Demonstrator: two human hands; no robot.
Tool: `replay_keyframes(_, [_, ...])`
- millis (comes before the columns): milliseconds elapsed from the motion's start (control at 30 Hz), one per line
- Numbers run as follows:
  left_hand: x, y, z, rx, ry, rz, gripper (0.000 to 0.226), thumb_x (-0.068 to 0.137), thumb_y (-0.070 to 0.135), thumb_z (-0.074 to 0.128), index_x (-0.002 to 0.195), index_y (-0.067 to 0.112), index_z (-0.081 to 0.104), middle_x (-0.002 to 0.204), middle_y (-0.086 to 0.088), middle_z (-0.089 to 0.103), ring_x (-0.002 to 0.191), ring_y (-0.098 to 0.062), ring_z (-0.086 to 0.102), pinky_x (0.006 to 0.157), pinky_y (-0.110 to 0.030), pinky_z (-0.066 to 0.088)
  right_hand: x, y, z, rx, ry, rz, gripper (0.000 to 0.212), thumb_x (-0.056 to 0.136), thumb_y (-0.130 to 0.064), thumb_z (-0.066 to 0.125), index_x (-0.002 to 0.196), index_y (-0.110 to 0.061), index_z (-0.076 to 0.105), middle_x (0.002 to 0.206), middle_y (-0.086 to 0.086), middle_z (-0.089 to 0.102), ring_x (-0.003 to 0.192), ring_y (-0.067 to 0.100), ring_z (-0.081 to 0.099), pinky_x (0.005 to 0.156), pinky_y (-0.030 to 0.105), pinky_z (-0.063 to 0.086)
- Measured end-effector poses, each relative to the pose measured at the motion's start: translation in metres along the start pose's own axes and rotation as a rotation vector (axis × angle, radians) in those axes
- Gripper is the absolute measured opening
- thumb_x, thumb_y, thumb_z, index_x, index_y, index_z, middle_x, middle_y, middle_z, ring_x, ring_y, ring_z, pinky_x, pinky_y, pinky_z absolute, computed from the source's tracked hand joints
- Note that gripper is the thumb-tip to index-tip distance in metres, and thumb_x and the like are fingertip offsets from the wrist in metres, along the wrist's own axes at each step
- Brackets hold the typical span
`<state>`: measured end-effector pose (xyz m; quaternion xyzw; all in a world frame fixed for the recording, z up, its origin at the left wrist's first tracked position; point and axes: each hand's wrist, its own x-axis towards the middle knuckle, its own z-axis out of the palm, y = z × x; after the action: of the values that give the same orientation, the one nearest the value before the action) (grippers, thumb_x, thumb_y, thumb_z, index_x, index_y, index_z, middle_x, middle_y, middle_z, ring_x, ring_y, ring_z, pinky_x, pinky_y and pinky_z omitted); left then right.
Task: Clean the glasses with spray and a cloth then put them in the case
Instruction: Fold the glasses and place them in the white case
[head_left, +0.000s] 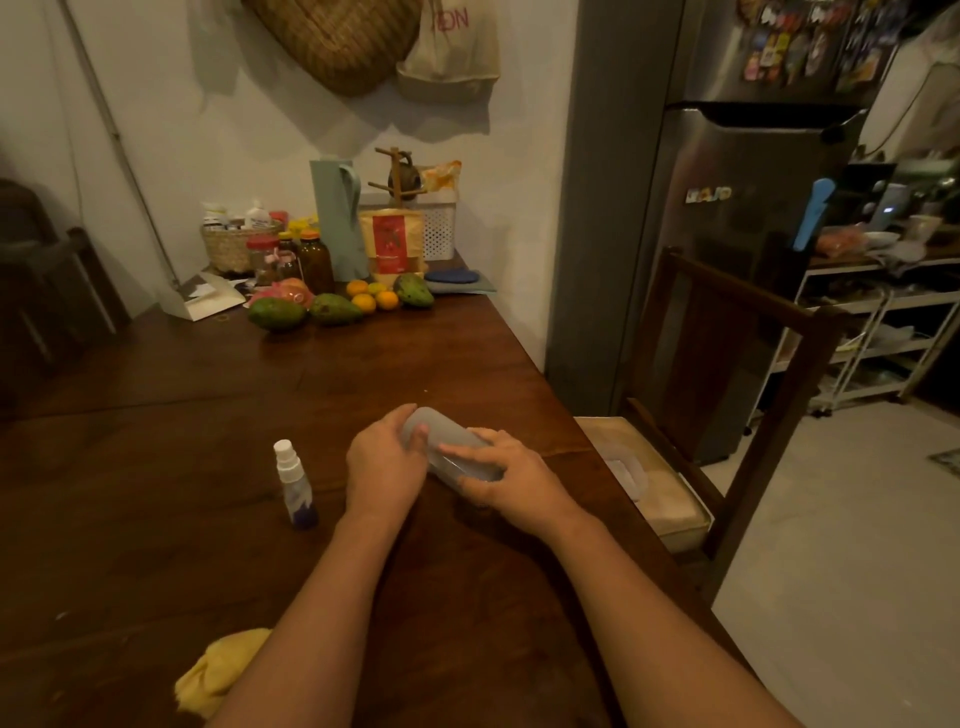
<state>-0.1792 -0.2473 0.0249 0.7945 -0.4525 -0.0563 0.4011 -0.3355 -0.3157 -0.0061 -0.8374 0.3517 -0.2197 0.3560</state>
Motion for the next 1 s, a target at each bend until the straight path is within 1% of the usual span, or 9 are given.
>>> replay_keyframes(100, [0.001, -0.004, -0.004, 0.008, -0.06, -0.04, 0.037, 0.094, 0.04, 0.054, 0.128, 0.025, 0.061, 0.132, -0.003, 0.061, 0.12, -0.021, 0.056, 0.096, -0.037, 0.048, 0.001, 0.002, 0.0, 0.009, 0.02, -0.032, 0.028, 0.089, -0.054, 0.064, 0.115, -0.065, 0.06, 0.149, -0.017, 0.042, 0.139, 0.011, 0.031, 0.113, 0.044, 0.031])
replay_keyframes(367, [-0.005, -0.002, -0.009, 0.06, -0.054, -0.064, 0.039, 0.09, 0.044, 0.06, 0.119, 0.019, 0.068, 0.126, -0.006, 0.065, 0.114, -0.021, 0.06, 0.091, -0.036, 0.052, -0.001, 0.007, -0.006, 0.144, 0.092, 0.015, 0.027, 0.094, -0.032, 0.067, 0.107, -0.056, 0.069, 0.136, -0.023, 0.044, 0.129, 0.002, 0.033, 0.107, 0.032, 0.03])
replay_keyframes(467, [-0.007, 0.005, -0.011, 0.151, -0.081, -0.075, 0.04, 0.093, 0.044, 0.056, 0.122, 0.019, 0.065, 0.126, -0.006, 0.064, 0.113, -0.022, 0.06, 0.084, -0.032, 0.05, 0.002, 0.006, -0.004, 0.078, 0.129, 0.018, 0.03, 0.098, -0.03, 0.061, 0.112, -0.056, 0.066, 0.149, -0.019, 0.043, 0.141, 0.007, 0.026, 0.114, 0.038, 0.019])
replay_keyframes(533, [-0.012, 0.01, -0.011, 0.191, -0.102, -0.087, 0.039, 0.093, 0.043, 0.055, 0.122, 0.019, 0.065, 0.122, -0.006, 0.065, 0.108, -0.021, 0.061, 0.08, -0.032, 0.051, 0.005, 0.009, -0.001, -0.023, 0.146, 0.024, 0.033, 0.1, -0.029, 0.056, 0.121, -0.054, 0.06, 0.153, -0.019, 0.04, 0.145, 0.005, 0.013, 0.119, 0.048, 0.0])
replay_keyframes(600, [-0.015, 0.014, -0.011, 0.235, -0.123, -0.11, 0.037, 0.093, 0.044, 0.054, 0.117, 0.018, 0.067, 0.113, -0.006, 0.067, 0.099, -0.02, 0.063, 0.076, -0.032, 0.053, 0.008, 0.013, 0.003, -0.078, 0.193, 0.02, 0.037, 0.1, -0.023, 0.056, 0.125, -0.05, 0.06, 0.15, -0.022, 0.043, 0.141, -0.001, 0.009, 0.115, 0.044, -0.008])
replay_keyframes(700, [-0.006, 0.027, -0.011, 0.392, -0.257, -0.202, 0.043, 0.094, 0.047, 0.051, 0.112, 0.012, 0.065, 0.104, -0.01, 0.066, 0.095, -0.025, 0.063, 0.074, -0.036, 0.054, 0.01, 0.015, 0.01, -0.169, 0.295, -0.008, 0.043, 0.095, -0.008, 0.06, 0.123, -0.04, 0.066, 0.142, -0.016, 0.055, 0.142, 0.003, 0.027, 0.114, 0.032, 0.002])
replay_keyframes(800, [0.011, 0.047, -0.016, 0.479, -0.564, -0.389, 0.06, 0.096, 0.05, 0.044, 0.136, 0.005, 0.044, 0.134, -0.017, 0.05, 0.125, -0.034, 0.048, 0.094, -0.044, 0.043, 0.008, 0.017, 0.014, -0.339, 0.372, -0.054, 0.044, 0.09, -0.001, 0.064, 0.123, -0.03, 0.069, 0.131, -0.004, 0.065, 0.128, 0.017, 0.053, 0.111, 0.028, 0.029])
replay_keyframes(900, [0.027, 0.05, -0.014, 0.441, -0.656, -0.457, 0.064, 0.097, 0.044, 0.046, 0.143, 0.002, 0.032, 0.146, -0.018, 0.035, 0.135, -0.034, 0.036, 0.107, -0.042, 0.034, 0.009, 0.014, 0.008, -0.255, 0.352, -0.027, 0.031, 0.093, -0.011, 0.061, 0.116, -0.028, 0.073, 0.111, -0.008, 0.072, 0.104, 0.013, 0.065, 0.087, 0.014, 0.044])
replay_keyframes(1000, [0.013, 0.023, -0.008, 0.418, -0.524, -0.165, 0.034, 0.097, 0.024, 0.052, 0.126, 0.005, 0.056, 0.131, -0.015, 0.055, 0.12, -0.028, 0.053, 0.095, -0.032, 0.043, 0.014, 0.009, 0.002, -0.367, 0.238, 0.003, 0.027, 0.095, -0.018, 0.063, 0.117, -0.03, 0.071, 0.105, -0.007, 0.07, 0.096, 0.012, 0.063, 0.092, 0.029, 0.053])
